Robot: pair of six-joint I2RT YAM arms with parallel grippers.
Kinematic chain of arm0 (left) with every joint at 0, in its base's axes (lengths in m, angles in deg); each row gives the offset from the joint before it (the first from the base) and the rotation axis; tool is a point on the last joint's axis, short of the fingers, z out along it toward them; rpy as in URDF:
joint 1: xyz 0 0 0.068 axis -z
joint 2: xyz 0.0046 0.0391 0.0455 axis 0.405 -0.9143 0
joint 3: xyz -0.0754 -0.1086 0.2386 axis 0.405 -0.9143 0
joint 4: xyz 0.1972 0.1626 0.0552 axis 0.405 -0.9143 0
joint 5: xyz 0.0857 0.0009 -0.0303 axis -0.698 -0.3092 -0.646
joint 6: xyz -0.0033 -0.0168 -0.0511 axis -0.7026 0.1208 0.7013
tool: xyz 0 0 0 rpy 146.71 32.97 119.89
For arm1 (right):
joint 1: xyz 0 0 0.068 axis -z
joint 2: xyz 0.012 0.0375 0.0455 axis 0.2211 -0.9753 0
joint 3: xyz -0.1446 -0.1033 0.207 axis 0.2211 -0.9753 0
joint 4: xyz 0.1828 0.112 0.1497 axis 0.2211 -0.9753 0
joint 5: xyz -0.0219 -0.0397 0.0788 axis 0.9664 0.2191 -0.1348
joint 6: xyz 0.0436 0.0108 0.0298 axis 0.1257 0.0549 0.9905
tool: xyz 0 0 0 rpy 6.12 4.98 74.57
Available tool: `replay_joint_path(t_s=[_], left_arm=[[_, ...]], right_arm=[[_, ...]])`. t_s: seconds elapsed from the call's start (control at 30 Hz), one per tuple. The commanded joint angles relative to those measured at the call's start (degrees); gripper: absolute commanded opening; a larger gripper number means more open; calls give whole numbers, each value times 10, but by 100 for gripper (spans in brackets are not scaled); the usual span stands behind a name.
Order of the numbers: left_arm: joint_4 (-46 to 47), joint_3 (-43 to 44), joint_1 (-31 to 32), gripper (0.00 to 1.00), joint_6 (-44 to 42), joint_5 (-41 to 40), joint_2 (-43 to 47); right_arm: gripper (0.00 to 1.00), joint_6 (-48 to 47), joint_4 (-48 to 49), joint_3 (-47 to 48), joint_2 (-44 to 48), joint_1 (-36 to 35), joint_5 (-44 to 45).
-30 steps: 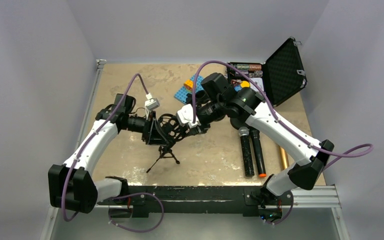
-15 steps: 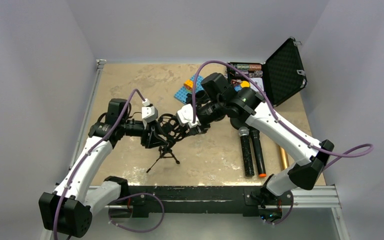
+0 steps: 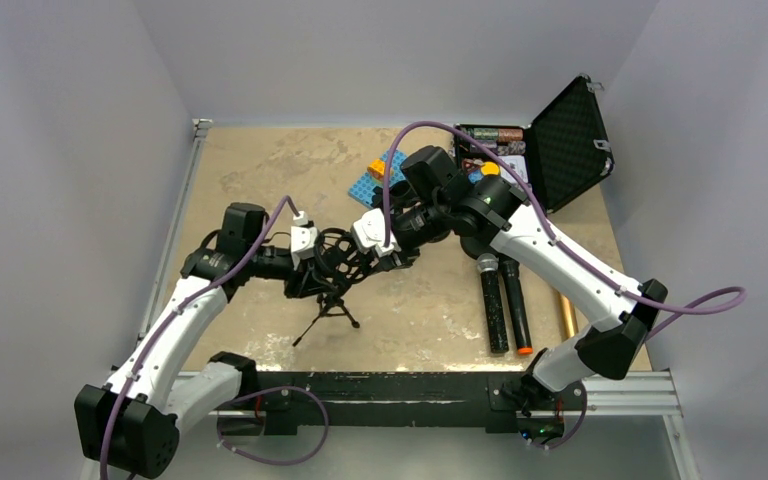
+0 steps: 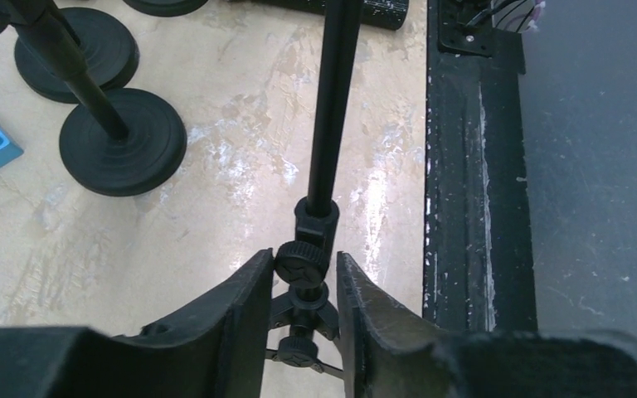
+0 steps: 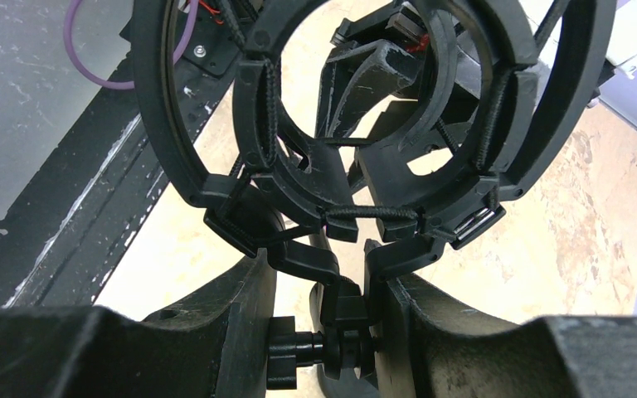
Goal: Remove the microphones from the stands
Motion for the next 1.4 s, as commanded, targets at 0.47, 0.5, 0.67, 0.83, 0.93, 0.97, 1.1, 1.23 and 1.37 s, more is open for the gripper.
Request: replay_joint_path(t_s=[0.47, 0.5, 0.67, 0.83, 0.93, 0.97, 1.1, 1.23, 1.37], left_arm=[[138, 49, 1, 0, 496, 20, -67], [117, 72, 1, 0, 501, 19, -86], [95, 118, -27, 0, 615, 92, -205], [243, 81, -35, 0, 777, 183, -240], [239, 79, -36, 21, 796, 210, -257], [234, 79, -39, 30, 796, 204, -253], [40, 141, -57, 58, 618, 119, -212], [-42, 170, -64, 64, 433, 18, -139], [50, 67, -67, 67, 313, -60, -21]], right_arm=[[10, -70, 94, 1, 42, -14, 63], [10, -81, 97, -1, 43, -17, 67], [9, -124, 105, -12, 47, -21, 75], [8, -135, 108, -21, 48, -22, 73], [8, -126, 112, -25, 47, -22, 68], [8, -122, 114, -25, 47, -21, 65], [7, -108, 124, -25, 46, -21, 62], [5, -85, 143, -27, 46, -16, 62], [5, -46, 153, -27, 42, -6, 34]])
